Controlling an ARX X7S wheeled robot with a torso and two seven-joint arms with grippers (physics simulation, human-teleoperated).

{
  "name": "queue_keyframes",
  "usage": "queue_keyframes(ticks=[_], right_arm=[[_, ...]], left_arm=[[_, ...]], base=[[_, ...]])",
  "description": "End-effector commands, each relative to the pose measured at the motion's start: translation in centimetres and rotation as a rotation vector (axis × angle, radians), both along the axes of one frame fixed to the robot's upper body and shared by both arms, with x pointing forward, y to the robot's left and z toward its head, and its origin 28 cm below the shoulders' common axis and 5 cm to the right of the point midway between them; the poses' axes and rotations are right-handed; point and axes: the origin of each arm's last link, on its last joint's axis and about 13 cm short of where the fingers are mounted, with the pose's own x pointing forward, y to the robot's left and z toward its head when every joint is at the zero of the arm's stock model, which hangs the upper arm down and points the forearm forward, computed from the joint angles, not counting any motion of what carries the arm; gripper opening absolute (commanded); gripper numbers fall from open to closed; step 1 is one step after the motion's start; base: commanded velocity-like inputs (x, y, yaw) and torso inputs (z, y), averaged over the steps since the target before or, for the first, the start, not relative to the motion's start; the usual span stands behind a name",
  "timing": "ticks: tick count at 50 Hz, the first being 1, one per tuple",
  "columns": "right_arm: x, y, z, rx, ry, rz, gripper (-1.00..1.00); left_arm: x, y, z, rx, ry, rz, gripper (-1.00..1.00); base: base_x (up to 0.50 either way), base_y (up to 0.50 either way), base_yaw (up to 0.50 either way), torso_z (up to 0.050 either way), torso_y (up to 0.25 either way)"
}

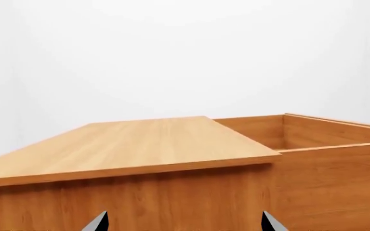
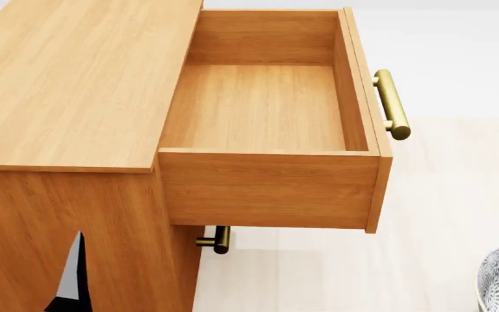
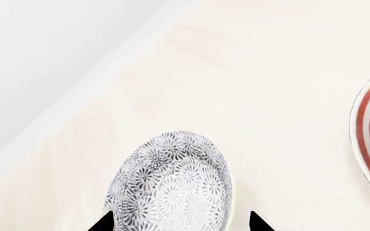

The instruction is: Put the bowl on top of the cabinet.

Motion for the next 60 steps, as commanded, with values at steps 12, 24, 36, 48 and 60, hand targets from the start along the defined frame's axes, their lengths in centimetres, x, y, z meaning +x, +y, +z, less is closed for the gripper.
queue_keyframes(ticks=[12, 24, 36, 48, 60], right_arm=[[1.4, -0.5, -2.6, 0.145, -0.102, -0.055, 1.00], [1.4, -0.7, -3.8, 0.165, -0.094, -0.095, 1.00], [1.6, -0.9, -4.3, 0.180, -0.092, -0.144, 1.00], [3.2, -0.5, -5.2, 0.188, -0.075, -0.148, 1.00], [4.4, -0.1, -6.0, 0.196, -0.059, -0.148, 1.00]], left_arm=[[0.0, 0.2, 0.0, 0.010, -0.003, 0.022, 1.00], [0.1, 0.1, -0.5, 0.019, 0.008, 0.021, 1.00], [0.2, 0.0, -0.9, 0.029, 0.018, 0.018, 1.00], [0.4, 0.2, -1.2, 0.030, 0.025, 0.024, 1.00], [0.5, 0.3, -1.5, 0.036, 0.031, 0.027, 1.00]], base=[[0.00, 0.00, 0.00, 0.000, 0.000], [0.00, 0.00, 0.00, 0.000, 0.000], [0.00, 0.00, 0.00, 0.000, 0.000], [0.00, 0.00, 0.00, 0.000, 0.000], [0.00, 0.00, 0.00, 0.000, 0.000]])
